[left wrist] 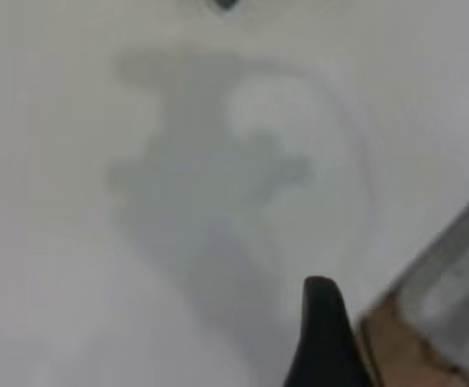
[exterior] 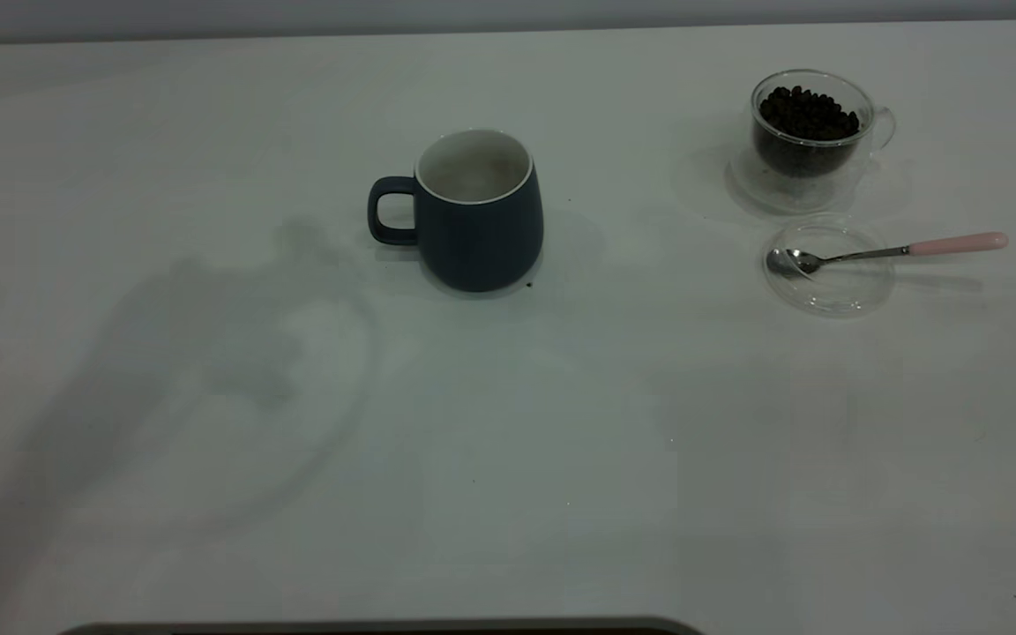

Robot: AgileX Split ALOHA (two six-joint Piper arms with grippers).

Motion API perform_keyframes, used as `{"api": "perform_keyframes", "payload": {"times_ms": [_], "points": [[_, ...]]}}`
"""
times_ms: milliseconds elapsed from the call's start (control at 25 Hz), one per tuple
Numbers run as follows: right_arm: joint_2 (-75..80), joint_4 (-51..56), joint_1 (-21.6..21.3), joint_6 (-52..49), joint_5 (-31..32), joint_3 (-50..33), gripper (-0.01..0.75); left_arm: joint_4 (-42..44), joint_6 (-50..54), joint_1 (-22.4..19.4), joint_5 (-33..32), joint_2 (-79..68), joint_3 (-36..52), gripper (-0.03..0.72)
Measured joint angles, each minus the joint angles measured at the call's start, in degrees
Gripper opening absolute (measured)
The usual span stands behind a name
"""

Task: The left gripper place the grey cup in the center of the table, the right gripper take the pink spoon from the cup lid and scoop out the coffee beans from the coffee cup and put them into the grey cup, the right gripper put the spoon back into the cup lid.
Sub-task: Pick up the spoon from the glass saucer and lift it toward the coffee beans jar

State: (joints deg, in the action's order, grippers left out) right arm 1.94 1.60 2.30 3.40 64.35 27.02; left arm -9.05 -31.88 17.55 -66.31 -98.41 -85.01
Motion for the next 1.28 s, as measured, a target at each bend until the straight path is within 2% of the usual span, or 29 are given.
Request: {"api": "perform_keyframes", "payload": {"times_ms": [200, 320, 480, 960, 1080, 1280], "points": [[0.00, 0.00, 0.00, 0.00, 0.00, 0.00, 0.564, 0.19, 10.14, 0.00, -0.73, 11.79, 0.14, 0.567], [0.00, 0.00, 0.00, 0.00, 0.00, 0.00, 0.564, 0.19, 16.15, 0.00, -0.73, 19.27, 3.19, 0.567], [0.00, 0.00, 0.00, 0.00, 0.05, 0.00, 0.564, 1.38, 18.87, 0.00, -0.73, 30.22, 12.39, 0.567], [0.00, 0.00, 0.00, 0.00, 0.05, 0.00, 0.564, 4.25, 19.32, 0.00, 0.74, 56.30, 50.55, 0.567], [0.00, 0.00, 0.00, 0.00, 0.05, 0.00, 0.564, 4.30, 19.36, 0.00, 2.20, 62.74, 56.02, 0.567], [0.00, 0.00, 0.00, 0.00, 0.05, 0.00, 0.564, 4.44, 20.11, 0.00, 2.49, 72.43, 57.00, 0.567]]}}
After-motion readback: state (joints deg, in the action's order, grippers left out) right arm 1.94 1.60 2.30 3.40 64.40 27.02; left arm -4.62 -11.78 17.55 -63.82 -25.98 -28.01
